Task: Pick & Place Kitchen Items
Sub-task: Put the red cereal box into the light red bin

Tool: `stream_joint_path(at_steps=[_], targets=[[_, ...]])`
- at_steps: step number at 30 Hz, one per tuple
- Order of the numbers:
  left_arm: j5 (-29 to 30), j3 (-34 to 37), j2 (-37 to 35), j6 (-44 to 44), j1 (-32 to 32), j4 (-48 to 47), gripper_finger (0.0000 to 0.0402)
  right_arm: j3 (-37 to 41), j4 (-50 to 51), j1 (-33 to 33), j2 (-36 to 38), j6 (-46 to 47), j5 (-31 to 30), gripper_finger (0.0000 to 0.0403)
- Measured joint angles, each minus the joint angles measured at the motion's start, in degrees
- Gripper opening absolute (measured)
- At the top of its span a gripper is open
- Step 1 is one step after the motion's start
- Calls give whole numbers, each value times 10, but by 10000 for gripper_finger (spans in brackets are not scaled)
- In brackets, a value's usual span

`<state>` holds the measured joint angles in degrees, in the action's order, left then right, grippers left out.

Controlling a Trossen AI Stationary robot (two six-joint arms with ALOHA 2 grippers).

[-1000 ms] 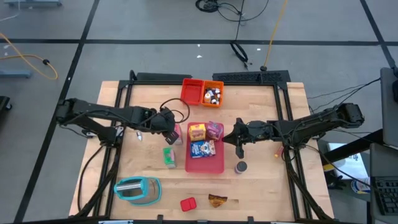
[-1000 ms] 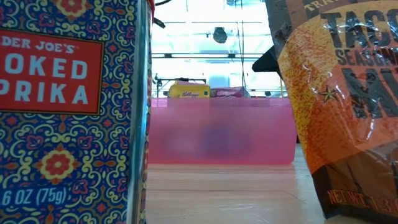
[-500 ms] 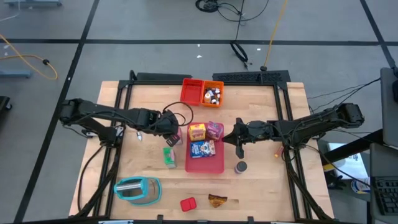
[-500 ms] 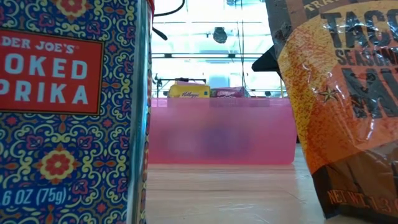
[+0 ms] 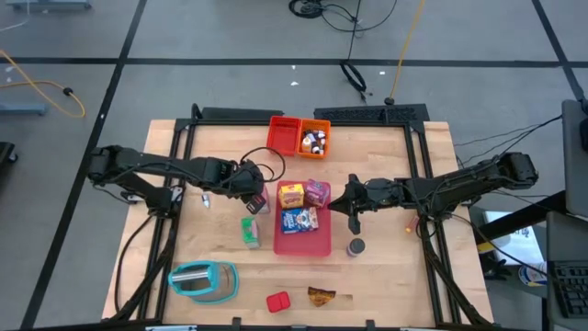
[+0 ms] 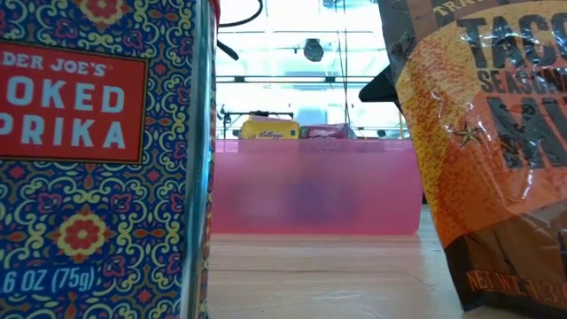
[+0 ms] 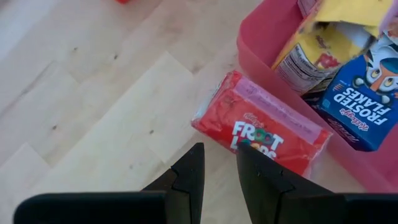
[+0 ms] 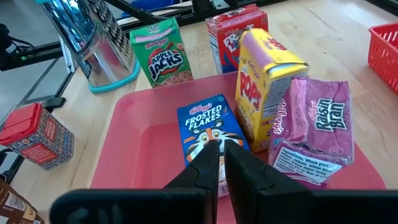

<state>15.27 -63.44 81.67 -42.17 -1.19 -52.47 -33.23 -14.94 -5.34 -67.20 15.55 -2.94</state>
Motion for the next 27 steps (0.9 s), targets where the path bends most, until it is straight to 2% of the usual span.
stream_joint_path(at_steps=[5, 12, 21, 24, 27], targets=[[-2, 0, 0, -1, 0, 14, 93, 0, 2, 0, 0, -5, 0, 18], [-7, 0, 0, 45, 2, 31, 93, 0, 2, 0, 0, -13, 0, 18], [-42, 0, 0, 31, 2, 72, 95, 0, 6, 0, 0, -15, 0, 18], [-53, 0, 0, 44, 2, 88, 119, 0, 6, 0, 0, -15, 0, 18], [-47, 0, 0, 40, 2, 95, 163, 0, 6, 0, 0, -15, 0, 18]])
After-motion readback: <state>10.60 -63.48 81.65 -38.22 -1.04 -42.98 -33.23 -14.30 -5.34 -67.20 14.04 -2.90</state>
